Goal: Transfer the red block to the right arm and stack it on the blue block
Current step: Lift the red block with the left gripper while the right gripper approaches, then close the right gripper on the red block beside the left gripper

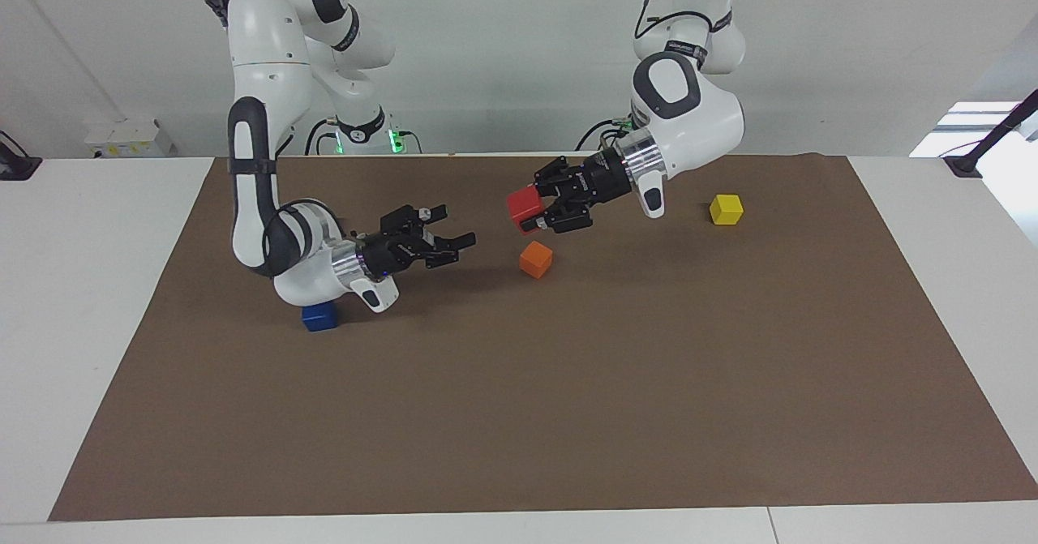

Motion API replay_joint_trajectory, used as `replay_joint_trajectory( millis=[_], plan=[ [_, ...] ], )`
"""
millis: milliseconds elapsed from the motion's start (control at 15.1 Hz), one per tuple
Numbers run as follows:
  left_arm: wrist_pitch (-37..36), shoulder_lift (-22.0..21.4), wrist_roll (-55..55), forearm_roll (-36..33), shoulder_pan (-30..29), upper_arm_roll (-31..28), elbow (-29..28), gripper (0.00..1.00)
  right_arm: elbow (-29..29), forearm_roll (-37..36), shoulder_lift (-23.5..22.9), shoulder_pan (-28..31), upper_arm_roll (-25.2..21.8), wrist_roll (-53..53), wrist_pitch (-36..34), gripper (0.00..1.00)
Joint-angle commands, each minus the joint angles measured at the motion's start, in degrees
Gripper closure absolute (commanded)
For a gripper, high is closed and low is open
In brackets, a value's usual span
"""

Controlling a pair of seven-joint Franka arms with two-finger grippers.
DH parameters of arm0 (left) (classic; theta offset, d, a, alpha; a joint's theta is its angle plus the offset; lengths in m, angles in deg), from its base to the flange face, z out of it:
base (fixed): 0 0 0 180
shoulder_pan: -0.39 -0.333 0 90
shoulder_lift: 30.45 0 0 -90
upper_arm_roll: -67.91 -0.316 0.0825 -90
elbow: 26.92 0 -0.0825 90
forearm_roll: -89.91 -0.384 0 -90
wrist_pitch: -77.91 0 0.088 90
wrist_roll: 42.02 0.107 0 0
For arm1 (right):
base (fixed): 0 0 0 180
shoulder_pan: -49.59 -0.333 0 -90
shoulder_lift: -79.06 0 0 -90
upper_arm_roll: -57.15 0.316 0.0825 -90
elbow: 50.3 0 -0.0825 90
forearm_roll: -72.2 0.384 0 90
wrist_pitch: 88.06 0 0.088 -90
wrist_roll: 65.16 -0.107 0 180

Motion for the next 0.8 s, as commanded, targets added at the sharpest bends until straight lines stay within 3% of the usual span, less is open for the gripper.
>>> replay_joint_trajectory(
  millis=[0,731],
  plan=[
    [1.3,-0.4,-1.5,1.5,1.0,-0.8,-0.7,1.0,-0.6,4.0,-0.7,-2.5,0.2,1.5,2.3,0.0],
    [1.8,-0.5,-4.5,1.5,0.9,-0.9,-1.6,1.0,-0.5,6.6,-0.4,-6.6,0.3,2.6,6.1,0.0]
  ],
)
